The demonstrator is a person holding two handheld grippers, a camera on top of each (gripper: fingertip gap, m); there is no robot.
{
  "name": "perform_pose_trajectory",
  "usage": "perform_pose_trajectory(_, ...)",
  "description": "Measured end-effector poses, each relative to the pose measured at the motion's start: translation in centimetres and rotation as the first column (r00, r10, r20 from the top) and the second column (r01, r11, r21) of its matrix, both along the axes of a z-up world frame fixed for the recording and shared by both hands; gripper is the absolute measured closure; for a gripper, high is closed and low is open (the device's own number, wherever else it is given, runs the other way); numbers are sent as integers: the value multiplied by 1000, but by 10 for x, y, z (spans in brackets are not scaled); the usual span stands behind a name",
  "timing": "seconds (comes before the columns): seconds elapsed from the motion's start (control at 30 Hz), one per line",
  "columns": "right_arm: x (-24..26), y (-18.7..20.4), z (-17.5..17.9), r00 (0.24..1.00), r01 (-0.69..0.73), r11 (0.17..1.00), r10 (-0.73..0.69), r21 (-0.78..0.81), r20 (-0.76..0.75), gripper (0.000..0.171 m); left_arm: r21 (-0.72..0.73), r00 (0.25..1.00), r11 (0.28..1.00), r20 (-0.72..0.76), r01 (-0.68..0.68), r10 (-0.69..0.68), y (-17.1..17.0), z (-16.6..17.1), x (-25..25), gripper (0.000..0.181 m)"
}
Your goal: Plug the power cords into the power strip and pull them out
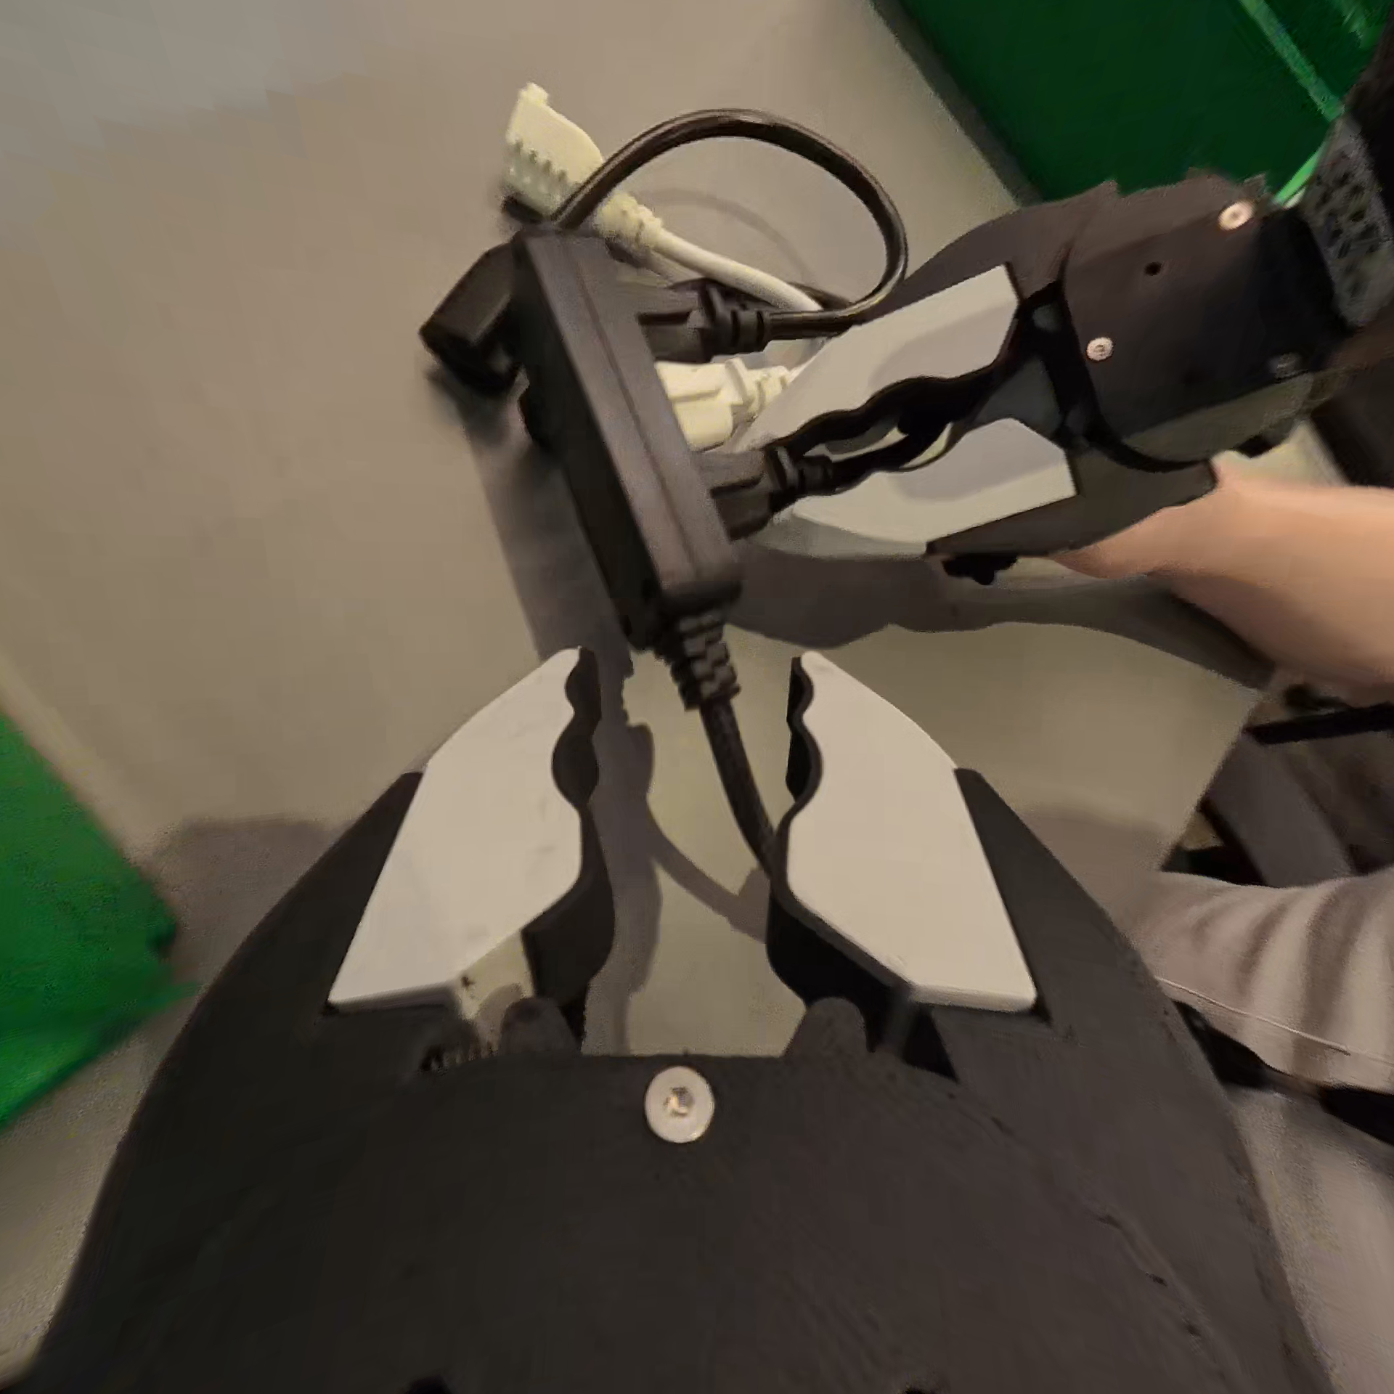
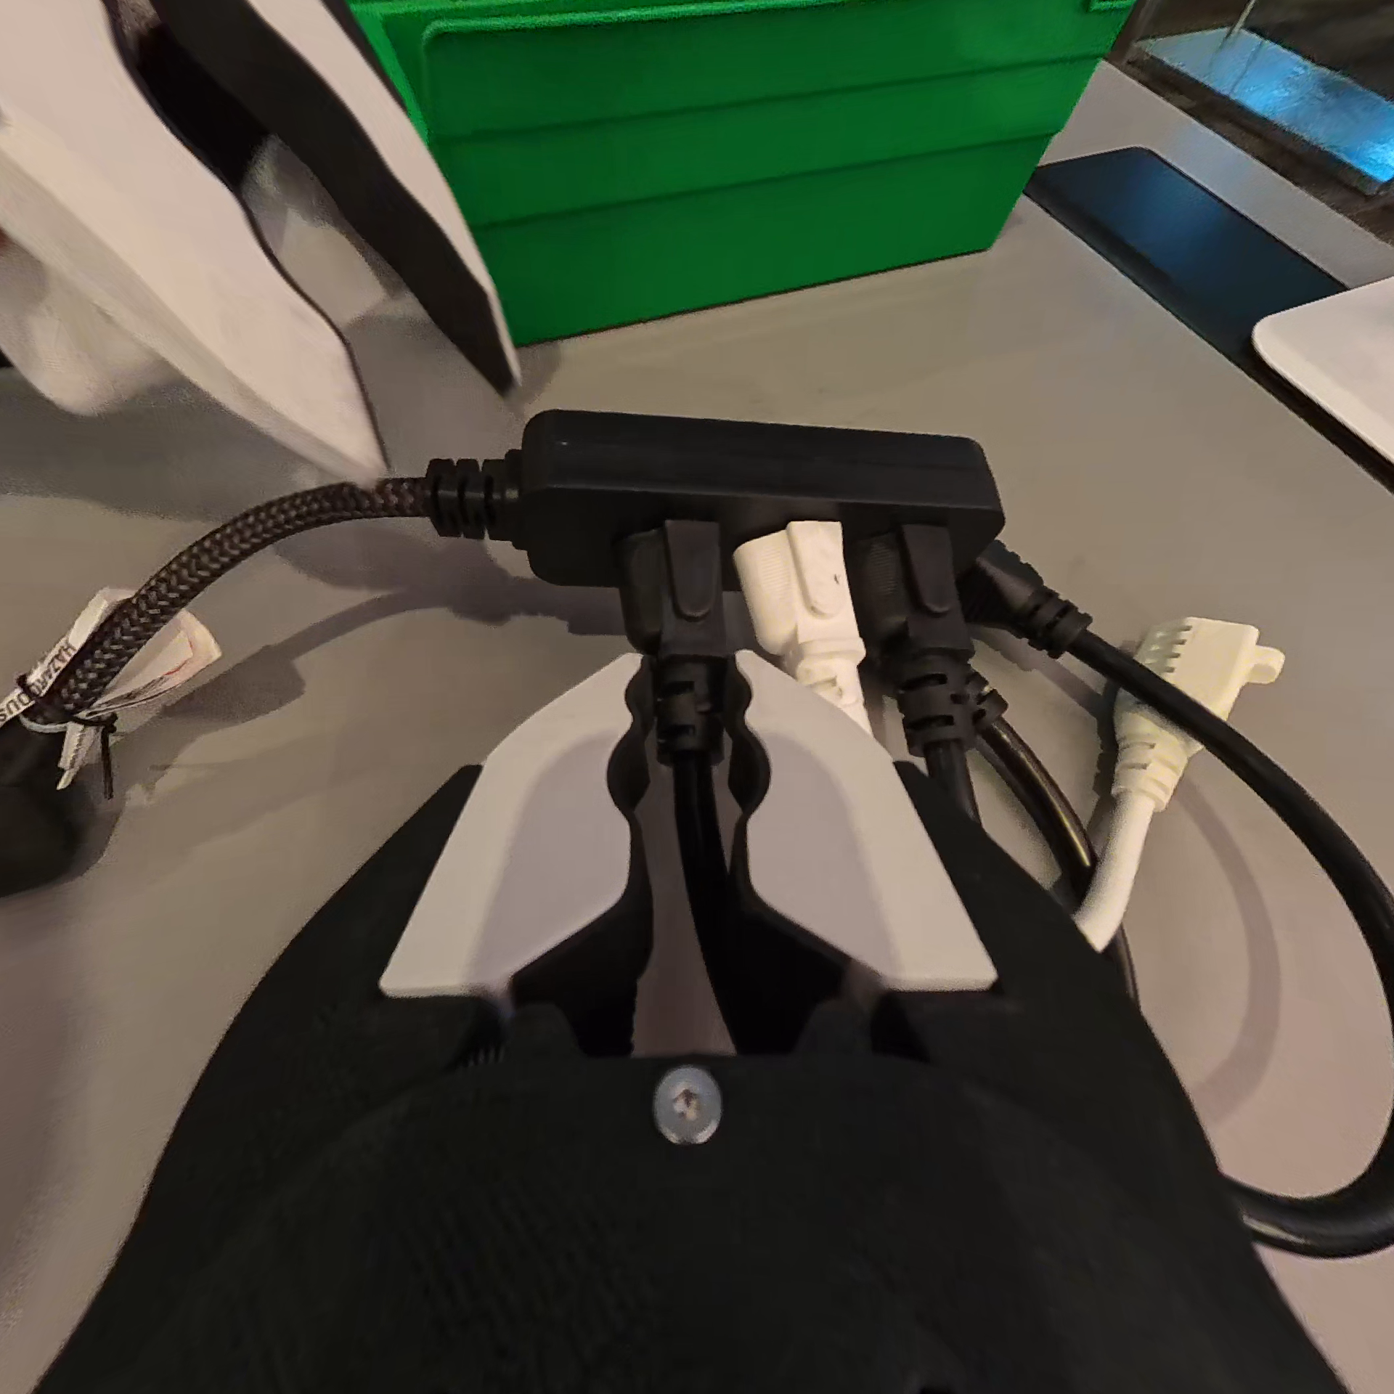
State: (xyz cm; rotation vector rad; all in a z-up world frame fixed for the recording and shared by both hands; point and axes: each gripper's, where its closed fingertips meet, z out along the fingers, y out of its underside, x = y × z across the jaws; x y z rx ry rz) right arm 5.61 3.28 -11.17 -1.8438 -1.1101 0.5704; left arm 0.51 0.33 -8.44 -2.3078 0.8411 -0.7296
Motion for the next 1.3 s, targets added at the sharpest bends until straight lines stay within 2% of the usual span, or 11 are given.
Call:
perform_pose_trajectory(0.1,2,-3,-7,1000,10,1000,-10,-16,17,152,40,977,998,-208,50,-40,14,-34,9,142)
perform_pose_trajectory(0.2,10,-3,-17,995,37,999,-39,24,91,153,-13,980,996,-181,87,-88,8,-45,21,150)
perform_pose_trajectory(0.4,8,-1,-22,983,77,997,-76,-4,165,153,167,947,984,-322,55,2,13,-41,17,153)
perform_pose_trajectory(0.47,7,-1,-22,985,98,995,-94,-19,146,153,238,960,971,-276,21,47,16,-33,21,148)
perform_pose_trajectory(0.5,7,-1,-22,986,104,994,-100,-21,136,153,247,960,969,-272,8,62,18,-32,20,152)
perform_pose_trajectory(0.63,3,-4,-22,991,53,998,-47,-44,123,151,236,949,972,-305,-5,79,26,-47,20,152)
perform_pose_trajectory(0.7,-1,-6,-21,991,25,997,-16,-69,134,140,247,947,969,-310,-9,88,29,-49,19,152)
perform_pose_trajectory(0.8,0,-1,-20,985,46,996,-31,-81,171,144,243,950,970,-300,-17,92,29,-50,19,152)
perform_pose_trajectory(0.87,0,3,-20,979,54,998,-49,-23,199,151,237,953,971,-288,-25,95,30,-51,18,152)
perform_pose_trajectory(1.07,-7,8,-17,984,28,980,-62,199,166,147,178,964,983,-251,-48,92,31,-52,15,152)
perform_pose_trajectory(1.3,-15,14,-16,996,45,992,-54,116,74,147,188,958,980,-264,-66,115,38,-52,9,152)
